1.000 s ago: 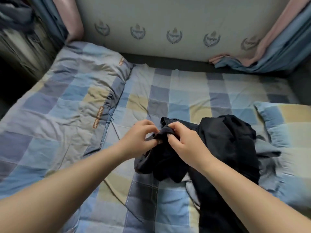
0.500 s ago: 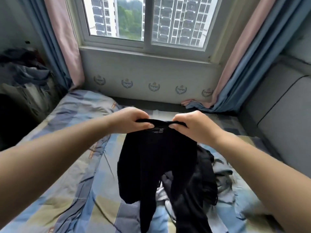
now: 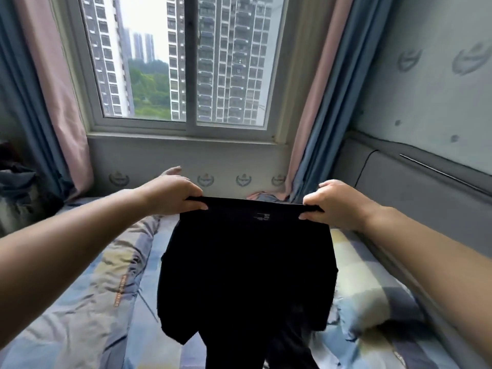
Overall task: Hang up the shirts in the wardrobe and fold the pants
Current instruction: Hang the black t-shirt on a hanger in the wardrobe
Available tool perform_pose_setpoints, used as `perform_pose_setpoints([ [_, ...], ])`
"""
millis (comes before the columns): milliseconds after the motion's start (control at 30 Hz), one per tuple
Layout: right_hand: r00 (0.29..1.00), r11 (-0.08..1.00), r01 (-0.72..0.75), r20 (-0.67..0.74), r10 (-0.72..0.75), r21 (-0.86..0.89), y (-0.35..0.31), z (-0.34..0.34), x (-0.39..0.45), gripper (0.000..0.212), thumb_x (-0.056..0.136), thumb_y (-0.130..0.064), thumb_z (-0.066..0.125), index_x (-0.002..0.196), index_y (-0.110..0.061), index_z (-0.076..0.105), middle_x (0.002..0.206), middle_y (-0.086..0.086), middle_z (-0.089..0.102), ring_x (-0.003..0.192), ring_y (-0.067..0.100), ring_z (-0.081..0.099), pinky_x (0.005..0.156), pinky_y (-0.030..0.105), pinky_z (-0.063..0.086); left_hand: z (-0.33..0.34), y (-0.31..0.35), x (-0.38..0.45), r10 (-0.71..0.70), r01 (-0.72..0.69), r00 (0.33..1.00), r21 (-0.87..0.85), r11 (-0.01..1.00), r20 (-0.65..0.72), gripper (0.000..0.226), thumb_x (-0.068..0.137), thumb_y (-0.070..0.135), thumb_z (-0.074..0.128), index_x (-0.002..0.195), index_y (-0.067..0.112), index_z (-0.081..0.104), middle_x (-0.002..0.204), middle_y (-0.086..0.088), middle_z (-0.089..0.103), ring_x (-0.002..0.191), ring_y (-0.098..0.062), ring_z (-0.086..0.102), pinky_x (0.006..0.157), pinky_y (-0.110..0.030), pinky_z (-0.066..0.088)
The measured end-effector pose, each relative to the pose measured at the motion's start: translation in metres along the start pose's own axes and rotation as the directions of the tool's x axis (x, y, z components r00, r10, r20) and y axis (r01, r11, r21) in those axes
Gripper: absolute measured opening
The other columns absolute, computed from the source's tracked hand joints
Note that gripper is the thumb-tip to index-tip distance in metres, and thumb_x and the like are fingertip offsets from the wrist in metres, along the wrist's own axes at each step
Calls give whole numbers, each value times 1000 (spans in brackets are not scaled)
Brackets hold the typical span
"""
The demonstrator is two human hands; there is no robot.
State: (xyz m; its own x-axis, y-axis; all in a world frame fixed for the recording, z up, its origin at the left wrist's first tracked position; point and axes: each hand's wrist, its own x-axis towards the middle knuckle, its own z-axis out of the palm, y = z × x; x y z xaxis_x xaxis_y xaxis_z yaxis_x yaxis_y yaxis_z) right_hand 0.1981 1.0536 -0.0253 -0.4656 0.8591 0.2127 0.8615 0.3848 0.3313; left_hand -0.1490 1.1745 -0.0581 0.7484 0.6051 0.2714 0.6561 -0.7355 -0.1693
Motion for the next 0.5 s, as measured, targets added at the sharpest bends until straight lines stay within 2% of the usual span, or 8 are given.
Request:
perform_pose_setpoints([
  [33, 999, 999, -37, 0, 37, -23, -4, -6, -11, 31, 91, -48, 52, 83, -21, 62, 81, -1, 69, 84, 24, 61, 98, 31, 36, -4, 3, 1, 15, -16, 999, -18, 1000, -48, 38, 91, 53, 50, 70, 22, 48, 74, 2, 64, 87, -19, 64, 106, -33, 30],
  [100, 992, 991, -123, -4, 123, -52, -9, -18, -33, 30, 92, -49, 49, 90, -22, 62, 89, -6, 69, 93, 15, 62, 108, 32, 23, -12, 12, 6, 37, -45, 990, -60, 997, -134, 40, 91, 52, 52, 71, 18, 49, 76, -4, 65, 83, -29, 62, 81, -32, 47],
  [167, 979, 975, -203, 5, 205, -85, -18, -32, -60, 28, 92, -48, 50, 92, -22, 61, 93, -5, 69, 97, 15, 61, 110, 33, 20, -19, 26, 12, 56, -73, 980, -82, 994, -193, 38, 91, 51, 52, 77, 16, 56, 80, -5, 66, 81, -31, 61, 65, -32, 46],
  [233, 954, 946, -293, 22, 298, -139, -30, -47, -92, 28, 91, -48, 52, 94, -21, 59, 92, -1, 68, 97, 20, 61, 109, 31, 22, -25, 44, 19, 80, -119, 971, -163, 979, -223, 34, 91, 48, 53, 80, 17, 59, 76, -2, 65, 75, -27, 59, 61, -30, 43],
  [267, 937, 926, -342, 24, 350, -158, -38, -55, -112, 29, 90, -48, 54, 93, -20, 59, 89, 1, 68, 97, 23, 61, 106, 29, 24, -27, 56, 22, 100, -157, 970, -259, 953, -222, 31, 91, 45, 54, 81, 17, 61, 70, 1, 63, 69, -22, 57, 60, -28, 42],
  [367, 886, 871, -455, 5, 464, -186, -64, -78, -174, 31, 88, -48, 58, 89, -17, 58, 81, 3, 65, 91, 28, 61, 86, 25, 30, -30, 100, 30, 169, -275, 959, -595, 755, -230, 23, 92, 28, 61, 78, 11, 64, 56, 9, 51, 54, -3, 47, 59, -20, 40],
  [433, 830, 822, -550, 15, 558, -148, -83, -99, -220, 32, 87, -49, 59, 84, -17, 55, 74, 1, 60, 84, 28, 58, 72, 25, 26, -36, 140, 34, 194, -321, 947, -725, 609, -256, 23, 92, 22, 61, 71, 13, 62, 51, 11, 45, 50, -1, 41, 53, -14, 35],
  [500, 757, 751, -648, 5, 654, -128, -102, -122, -261, 33, 85, -50, 61, 83, -17, 55, 69, -3, 52, 80, 26, 55, 69, 32, 33, -45, 181, 37, 217, -344, 938, -793, 503, -269, 29, 93, 22, 60, 64, 23, 60, 49, 14, 46, 47, 0, 41, 50, -13, 33],
])
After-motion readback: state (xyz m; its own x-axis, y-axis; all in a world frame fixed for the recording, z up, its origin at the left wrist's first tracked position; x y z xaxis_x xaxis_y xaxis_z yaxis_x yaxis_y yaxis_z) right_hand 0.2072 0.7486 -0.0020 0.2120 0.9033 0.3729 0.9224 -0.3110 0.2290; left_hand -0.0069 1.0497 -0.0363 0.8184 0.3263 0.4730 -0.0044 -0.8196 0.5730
